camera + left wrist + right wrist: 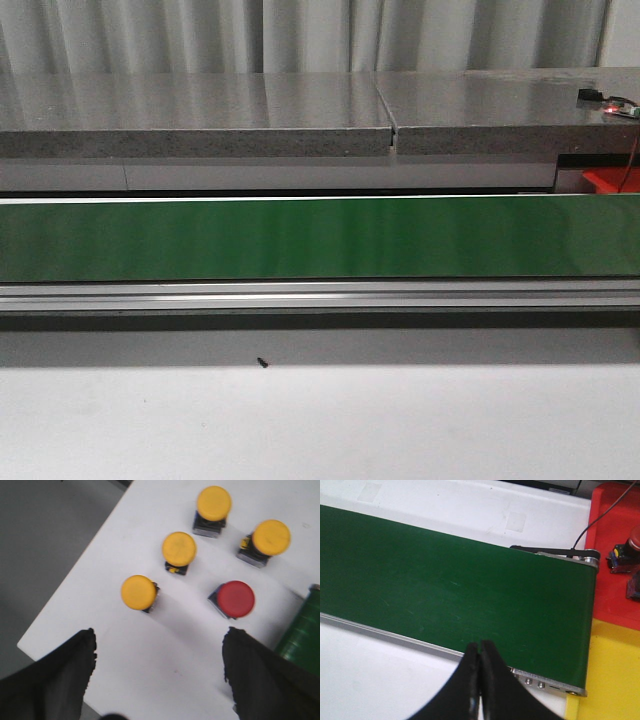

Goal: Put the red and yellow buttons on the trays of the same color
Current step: 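Move the left gripper over a yellow-capped button and close on it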

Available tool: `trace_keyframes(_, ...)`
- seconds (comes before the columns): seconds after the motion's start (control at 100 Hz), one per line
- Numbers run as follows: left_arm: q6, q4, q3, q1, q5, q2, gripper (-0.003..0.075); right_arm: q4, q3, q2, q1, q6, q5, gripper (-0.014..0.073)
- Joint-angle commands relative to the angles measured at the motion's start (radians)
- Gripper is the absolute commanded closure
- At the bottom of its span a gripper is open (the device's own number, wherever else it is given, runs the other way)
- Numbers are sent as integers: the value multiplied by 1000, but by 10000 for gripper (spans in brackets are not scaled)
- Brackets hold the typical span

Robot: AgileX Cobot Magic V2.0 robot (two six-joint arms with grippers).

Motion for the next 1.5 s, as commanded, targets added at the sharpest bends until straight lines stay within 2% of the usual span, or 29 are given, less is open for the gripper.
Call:
trace_keyframes(0.0,-25,0,-33,35,-50,-10,205,14,-28,-14,1,-5,-47,662)
trace_keyframes(0.62,-70,66,-37,72,-175,235,205,14,-28,-14,1,-5,-47,662)
trace_keyframes(1.36,-66,12,-41,75,-214,327,206,14,-28,-13,1,-5,-46,662)
trace_keyframes(1.49,-66,3,-41,75,-212,327,238,14,-28,-13,1,-5,-46,662)
